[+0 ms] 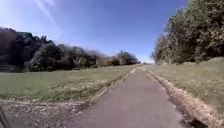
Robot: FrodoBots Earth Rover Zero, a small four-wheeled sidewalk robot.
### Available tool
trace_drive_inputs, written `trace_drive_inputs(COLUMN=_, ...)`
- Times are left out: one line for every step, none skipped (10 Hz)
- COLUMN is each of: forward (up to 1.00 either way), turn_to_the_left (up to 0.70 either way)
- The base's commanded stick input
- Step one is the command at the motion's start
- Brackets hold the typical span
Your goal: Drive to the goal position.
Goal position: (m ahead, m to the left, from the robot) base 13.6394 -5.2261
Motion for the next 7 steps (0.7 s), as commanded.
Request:
trace_drive_inputs(forward=0.85, turn_to_the_left=0.0)
trace_drive_inputs(forward=0.85, turn_to_the_left=-0.12)
trace_drive_inputs(forward=0.85, turn_to_the_left=-0.27)
trace_drive_inputs(forward=0.85, turn_to_the_left=-0.27)
trace_drive_inputs(forward=0.85, turn_to_the_left=-0.27)
trace_drive_inputs(forward=0.85, turn_to_the_left=-0.27)
trace_drive_inputs(forward=0.85, turn_to_the_left=-0.27)
